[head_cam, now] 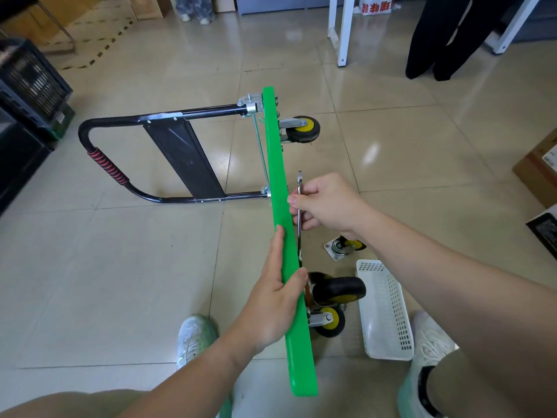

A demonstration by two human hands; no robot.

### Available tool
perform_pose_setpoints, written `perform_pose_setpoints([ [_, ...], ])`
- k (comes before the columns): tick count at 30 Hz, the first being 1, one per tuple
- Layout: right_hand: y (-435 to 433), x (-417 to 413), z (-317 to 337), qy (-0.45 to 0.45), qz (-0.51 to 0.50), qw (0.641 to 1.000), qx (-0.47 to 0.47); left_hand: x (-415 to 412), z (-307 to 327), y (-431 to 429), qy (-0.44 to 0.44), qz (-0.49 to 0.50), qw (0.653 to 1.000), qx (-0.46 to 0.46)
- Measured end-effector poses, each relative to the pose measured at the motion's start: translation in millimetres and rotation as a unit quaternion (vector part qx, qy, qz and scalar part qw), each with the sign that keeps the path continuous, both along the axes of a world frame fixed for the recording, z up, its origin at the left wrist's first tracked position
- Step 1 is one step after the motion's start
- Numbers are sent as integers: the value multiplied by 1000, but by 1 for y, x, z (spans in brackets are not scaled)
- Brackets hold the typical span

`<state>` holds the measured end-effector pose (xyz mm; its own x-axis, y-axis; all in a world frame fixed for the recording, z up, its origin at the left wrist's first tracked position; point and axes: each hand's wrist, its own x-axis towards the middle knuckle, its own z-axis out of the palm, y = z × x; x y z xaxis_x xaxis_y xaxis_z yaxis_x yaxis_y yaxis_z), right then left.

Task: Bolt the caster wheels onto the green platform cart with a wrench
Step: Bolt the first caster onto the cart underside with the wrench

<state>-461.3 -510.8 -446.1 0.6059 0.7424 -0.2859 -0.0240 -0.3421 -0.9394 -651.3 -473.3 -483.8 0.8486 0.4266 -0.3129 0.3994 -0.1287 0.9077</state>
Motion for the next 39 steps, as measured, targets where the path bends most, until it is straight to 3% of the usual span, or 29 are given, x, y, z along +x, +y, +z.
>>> perform_pose_setpoints([
  [27, -4, -13, 1, -6, -30, 999, 11, 5, -1, 0, -15, -1, 1000, -8],
  [32, -19, -26, 12, 18, 1, 998, 60, 6, -4, 0, -16, 10, 1000, -18],
  [39, -21, -24, 10, -46, -14, 997, 61, 7, 1, -5, -2, 18, 1000, -14],
])
